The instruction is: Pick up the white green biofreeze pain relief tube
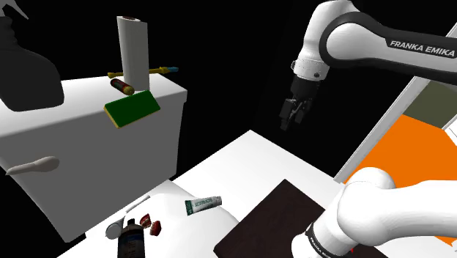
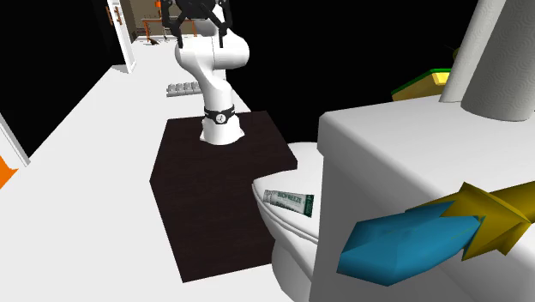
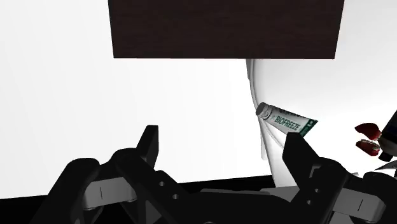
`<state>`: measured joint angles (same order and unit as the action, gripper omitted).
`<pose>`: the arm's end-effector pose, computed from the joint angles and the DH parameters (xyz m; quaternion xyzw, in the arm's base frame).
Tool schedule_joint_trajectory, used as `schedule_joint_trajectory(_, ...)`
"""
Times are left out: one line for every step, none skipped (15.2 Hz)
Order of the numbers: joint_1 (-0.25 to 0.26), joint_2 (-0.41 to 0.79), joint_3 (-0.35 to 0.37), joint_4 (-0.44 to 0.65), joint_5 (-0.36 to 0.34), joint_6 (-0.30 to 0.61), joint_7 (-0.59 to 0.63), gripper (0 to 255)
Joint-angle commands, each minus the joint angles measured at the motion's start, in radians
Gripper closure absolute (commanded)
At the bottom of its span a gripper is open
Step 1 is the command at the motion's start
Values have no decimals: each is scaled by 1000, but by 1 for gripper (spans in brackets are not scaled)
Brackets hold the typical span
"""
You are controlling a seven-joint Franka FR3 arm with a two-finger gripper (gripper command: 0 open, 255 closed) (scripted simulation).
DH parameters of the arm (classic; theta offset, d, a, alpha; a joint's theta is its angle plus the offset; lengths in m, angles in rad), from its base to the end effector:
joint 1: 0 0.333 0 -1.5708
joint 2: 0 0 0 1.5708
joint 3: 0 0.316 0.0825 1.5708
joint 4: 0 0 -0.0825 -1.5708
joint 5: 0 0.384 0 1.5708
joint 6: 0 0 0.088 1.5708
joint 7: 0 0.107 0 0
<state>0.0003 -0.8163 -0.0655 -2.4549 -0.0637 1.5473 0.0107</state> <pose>0.2920 -0.0304 0.5506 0.9986 -0.0258 -0.0462 0.0072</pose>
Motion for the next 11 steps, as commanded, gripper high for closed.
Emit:
schedule_joint_trajectory(0,0,0,0,0,0,0,0)
schedule_joint_trajectory(11,7,-4,-27,-1,39,-21,0)
schedule_joint_trajectory(23,16,-7,-52,-2,78,-42,0)
schedule_joint_trajectory(35,27,-11,-77,-3,118,-63,0)
schedule_joint_trajectory(47,39,-15,-101,-4,158,-84,0)
schedule_joint_trajectory(59,53,-18,-123,-4,198,-105,0)
schedule_joint_trajectory(70,68,-22,-144,-5,239,-126,0)
schedule_joint_trajectory(82,85,-25,-164,-5,281,-147,0)
schedule_joint_trajectory(95,104,-28,-183,-5,323,-168,0)
schedule_joint_trajectory(107,124,-32,-200,-4,366,-189,0)
schedule_joint_trajectory(120,147,-35,-217,-4,409,-210,0)
